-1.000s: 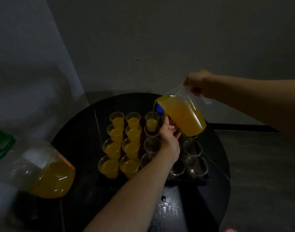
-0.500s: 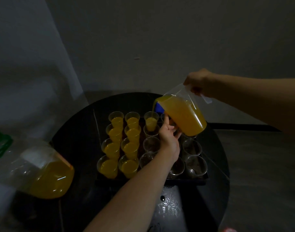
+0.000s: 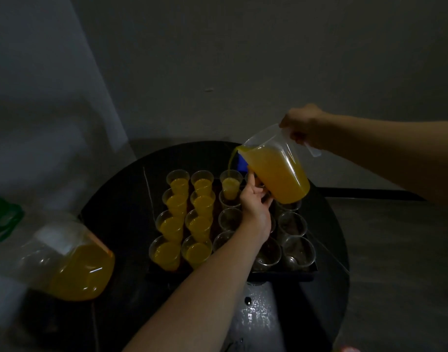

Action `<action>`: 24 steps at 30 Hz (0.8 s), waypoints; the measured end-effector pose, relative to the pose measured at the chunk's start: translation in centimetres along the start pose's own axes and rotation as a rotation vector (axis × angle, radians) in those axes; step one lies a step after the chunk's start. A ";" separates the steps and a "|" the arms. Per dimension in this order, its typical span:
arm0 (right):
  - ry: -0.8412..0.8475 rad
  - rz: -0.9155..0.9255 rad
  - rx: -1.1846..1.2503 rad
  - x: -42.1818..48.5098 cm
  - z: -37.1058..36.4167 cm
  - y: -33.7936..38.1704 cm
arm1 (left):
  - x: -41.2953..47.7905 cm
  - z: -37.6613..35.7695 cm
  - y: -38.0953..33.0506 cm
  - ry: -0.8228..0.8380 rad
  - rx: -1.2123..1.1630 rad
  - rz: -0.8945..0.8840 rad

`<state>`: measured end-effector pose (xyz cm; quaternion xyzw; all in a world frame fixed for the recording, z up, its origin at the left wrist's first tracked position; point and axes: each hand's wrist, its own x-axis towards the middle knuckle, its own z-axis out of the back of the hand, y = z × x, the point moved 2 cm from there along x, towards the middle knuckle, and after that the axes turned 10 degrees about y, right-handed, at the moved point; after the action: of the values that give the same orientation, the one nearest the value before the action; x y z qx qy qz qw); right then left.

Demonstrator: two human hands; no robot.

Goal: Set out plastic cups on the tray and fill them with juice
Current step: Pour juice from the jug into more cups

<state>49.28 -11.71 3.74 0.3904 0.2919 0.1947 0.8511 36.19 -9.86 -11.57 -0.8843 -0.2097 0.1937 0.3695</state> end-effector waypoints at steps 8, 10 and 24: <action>-0.049 0.056 0.089 -0.1 -0.1 -0.3 | -0.1 -0.1 -0.9 0.007 -0.017 -0.015; -0.051 0.069 0.086 -0.4 0.0 -0.3 | -0.4 -0.3 -1.0 0.007 -0.025 -0.017; -0.019 0.084 0.057 -3.3 -0.6 -0.9 | -4.6 -0.6 -1.0 -0.007 -0.051 -0.007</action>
<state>46.54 -13.78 3.89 0.4282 0.2726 0.2182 0.8335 32.36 -11.92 -9.59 -0.8920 -0.2188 0.1902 0.3467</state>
